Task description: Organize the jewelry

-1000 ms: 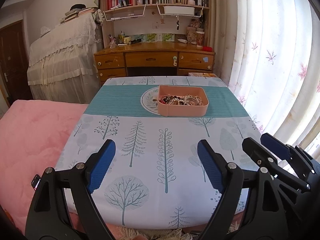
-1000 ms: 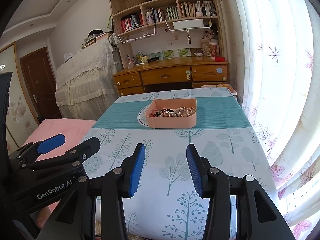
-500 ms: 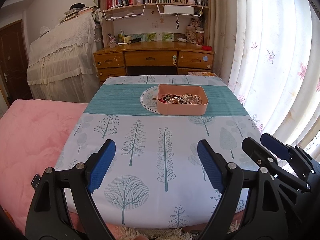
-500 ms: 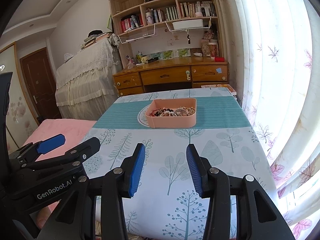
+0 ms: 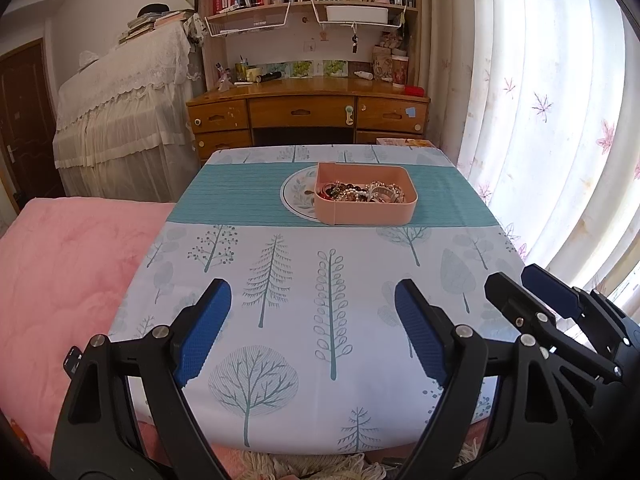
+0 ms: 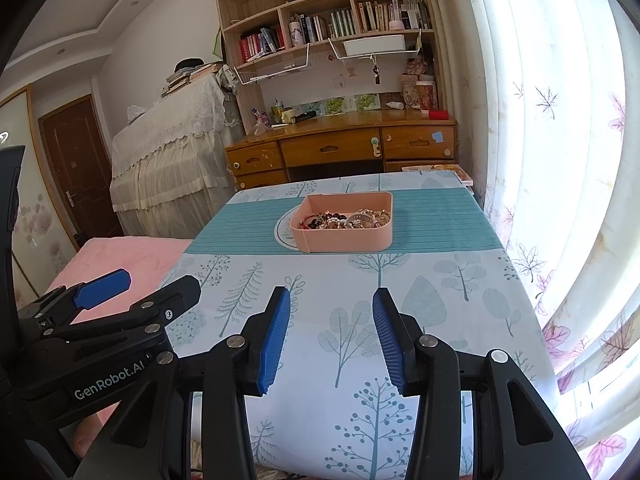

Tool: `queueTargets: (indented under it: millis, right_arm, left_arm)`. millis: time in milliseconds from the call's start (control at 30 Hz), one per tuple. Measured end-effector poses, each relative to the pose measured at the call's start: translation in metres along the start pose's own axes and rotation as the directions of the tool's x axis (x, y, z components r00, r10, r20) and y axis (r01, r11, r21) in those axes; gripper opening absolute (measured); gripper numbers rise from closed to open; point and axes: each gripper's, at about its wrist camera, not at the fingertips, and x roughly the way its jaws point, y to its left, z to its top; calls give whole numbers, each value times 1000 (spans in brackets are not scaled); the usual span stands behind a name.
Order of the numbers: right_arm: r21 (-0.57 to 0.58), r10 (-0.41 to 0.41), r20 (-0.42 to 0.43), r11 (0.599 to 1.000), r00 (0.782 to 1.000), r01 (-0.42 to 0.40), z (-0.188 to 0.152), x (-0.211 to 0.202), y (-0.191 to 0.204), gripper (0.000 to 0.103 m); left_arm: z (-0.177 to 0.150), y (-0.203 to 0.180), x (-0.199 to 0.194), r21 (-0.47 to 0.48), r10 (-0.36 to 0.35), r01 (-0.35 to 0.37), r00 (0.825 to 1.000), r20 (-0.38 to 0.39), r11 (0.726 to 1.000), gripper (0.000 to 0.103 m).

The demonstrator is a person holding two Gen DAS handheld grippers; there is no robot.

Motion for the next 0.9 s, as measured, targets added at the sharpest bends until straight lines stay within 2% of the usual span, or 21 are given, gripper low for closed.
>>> queueTargets:
  millis: [900]
  right_arm:
    - [4,-4,-13,1000,1000,4,-9,8,-2,44]
  left_arm:
    - [-3,12,1,-6,-1,1,1000,-13,1000,82]
